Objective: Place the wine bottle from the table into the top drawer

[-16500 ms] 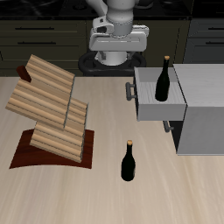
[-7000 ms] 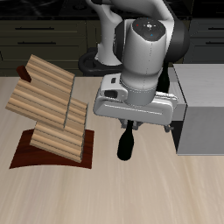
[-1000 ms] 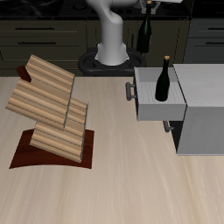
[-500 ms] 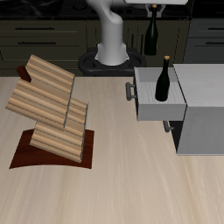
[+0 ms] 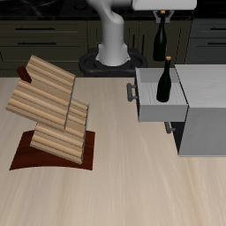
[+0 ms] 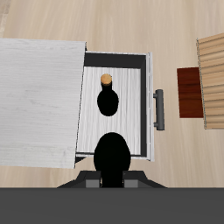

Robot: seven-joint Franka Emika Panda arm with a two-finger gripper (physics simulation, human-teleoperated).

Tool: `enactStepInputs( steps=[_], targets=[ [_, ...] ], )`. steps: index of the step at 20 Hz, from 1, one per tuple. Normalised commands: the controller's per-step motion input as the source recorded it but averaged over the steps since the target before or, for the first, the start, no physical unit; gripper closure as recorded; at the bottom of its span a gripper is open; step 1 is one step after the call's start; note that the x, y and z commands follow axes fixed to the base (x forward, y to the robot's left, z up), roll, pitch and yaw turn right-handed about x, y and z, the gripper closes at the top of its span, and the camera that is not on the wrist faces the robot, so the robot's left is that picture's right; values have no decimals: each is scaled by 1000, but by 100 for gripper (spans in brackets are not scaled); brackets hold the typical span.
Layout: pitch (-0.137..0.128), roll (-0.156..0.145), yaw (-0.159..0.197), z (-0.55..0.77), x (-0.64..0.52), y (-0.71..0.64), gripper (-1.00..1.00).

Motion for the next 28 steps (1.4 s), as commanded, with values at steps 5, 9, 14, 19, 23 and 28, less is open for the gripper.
enactStepInputs(
  steps=[5, 9, 14, 19, 23, 28],
  targets=[
    [67, -18, -17, -143, 261, 63, 100],
    [58, -20, -28, -206, 187, -38, 100],
    [28, 4, 1, -166, 5, 6, 100],
    [8, -11, -14, -117, -23, -75, 100],
    [4, 3, -7, -132, -57, -69, 100],
    [18, -18, 15, -273, 151, -51, 100]
  ],
)
